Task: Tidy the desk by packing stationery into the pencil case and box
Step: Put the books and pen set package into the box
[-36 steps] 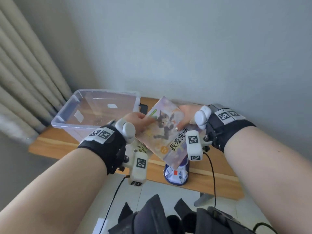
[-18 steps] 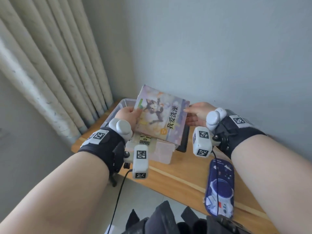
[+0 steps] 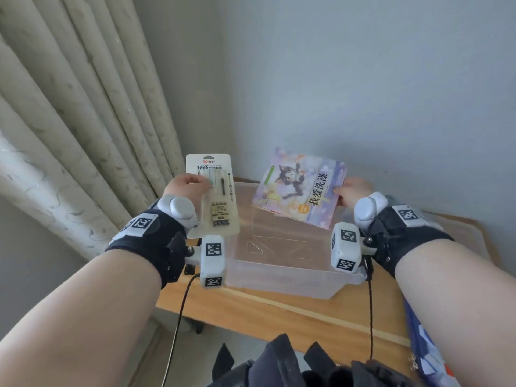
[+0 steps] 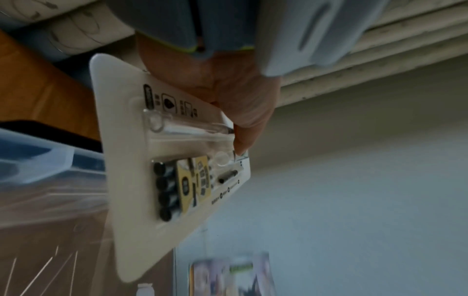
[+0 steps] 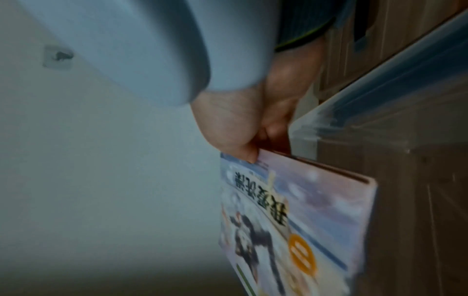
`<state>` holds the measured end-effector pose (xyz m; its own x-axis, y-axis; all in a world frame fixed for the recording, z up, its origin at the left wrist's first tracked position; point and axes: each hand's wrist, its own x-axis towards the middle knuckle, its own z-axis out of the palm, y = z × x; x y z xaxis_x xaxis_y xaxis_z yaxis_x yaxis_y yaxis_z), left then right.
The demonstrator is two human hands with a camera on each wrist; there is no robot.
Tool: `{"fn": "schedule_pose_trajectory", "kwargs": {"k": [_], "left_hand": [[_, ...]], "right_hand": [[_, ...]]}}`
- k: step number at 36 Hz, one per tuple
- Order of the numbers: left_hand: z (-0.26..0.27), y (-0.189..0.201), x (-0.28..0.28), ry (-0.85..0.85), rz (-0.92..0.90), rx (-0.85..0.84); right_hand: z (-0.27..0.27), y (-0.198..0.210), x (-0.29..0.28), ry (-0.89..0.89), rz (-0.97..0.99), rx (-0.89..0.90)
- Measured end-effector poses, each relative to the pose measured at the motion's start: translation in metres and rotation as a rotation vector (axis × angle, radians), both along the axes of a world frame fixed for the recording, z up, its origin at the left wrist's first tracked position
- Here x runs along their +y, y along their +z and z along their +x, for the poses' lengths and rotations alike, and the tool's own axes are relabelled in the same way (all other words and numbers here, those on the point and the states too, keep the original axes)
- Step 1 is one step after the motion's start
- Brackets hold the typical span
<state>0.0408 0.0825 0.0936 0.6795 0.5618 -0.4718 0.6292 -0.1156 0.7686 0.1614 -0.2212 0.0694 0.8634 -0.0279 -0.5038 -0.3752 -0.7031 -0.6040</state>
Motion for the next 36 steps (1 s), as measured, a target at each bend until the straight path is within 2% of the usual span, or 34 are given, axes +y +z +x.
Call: {"fn": "schedule_pose_trajectory", "kwargs": {"k": [4, 8, 12, 17, 20, 22, 24, 29, 32, 36], "left_hand": [[-0.005, -0.005, 0.004, 0.054, -0.066, -0.017], [-0.006, -0.008, 0.007, 0.081, -0.124, -0.019], [0.000, -0.006, 0.009, 0.079, -0.100, -0.007], [0.003, 0.003, 0.006, -0.014, -0.034, 0.040], [0.004, 0.013, 0.003, -0.081, -0.008, 0.028], [0.004, 0.018, 0.001, -0.110, -0.002, 0.014], [0.004, 0.022, 0.000, -0.100, -0.028, 0.000], [0.006, 0.029, 0.002, -0.122, -0.104, -0.032], [0.006, 0.039, -0.001, -0.129, -0.121, -0.056], [0.012, 0.050, 0.000, -0.071, -0.140, -0.160]], "right_hand": [[-0.003, 0.000, -0.011, 0.043, -0.135, -0.040], [-0.003, -0.003, -0.014, 0.040, -0.147, -0.010], [-0.004, 0.001, -0.007, 0.069, -0.090, 0.035], [-0.005, 0.015, -0.001, 0.079, -0.103, 0.076], [-0.003, 0.026, -0.012, 0.026, -0.002, 0.105], [-0.004, 0.030, -0.023, 0.056, 0.004, 0.119], [-0.002, 0.033, -0.035, 0.079, -0.041, 0.121], [-0.014, 0.060, -0.048, 0.049, 0.031, 0.167], [-0.024, 0.073, -0.051, 0.052, 0.034, 0.121], [-0.036, 0.098, -0.052, 0.116, 0.057, -0.039]]}}
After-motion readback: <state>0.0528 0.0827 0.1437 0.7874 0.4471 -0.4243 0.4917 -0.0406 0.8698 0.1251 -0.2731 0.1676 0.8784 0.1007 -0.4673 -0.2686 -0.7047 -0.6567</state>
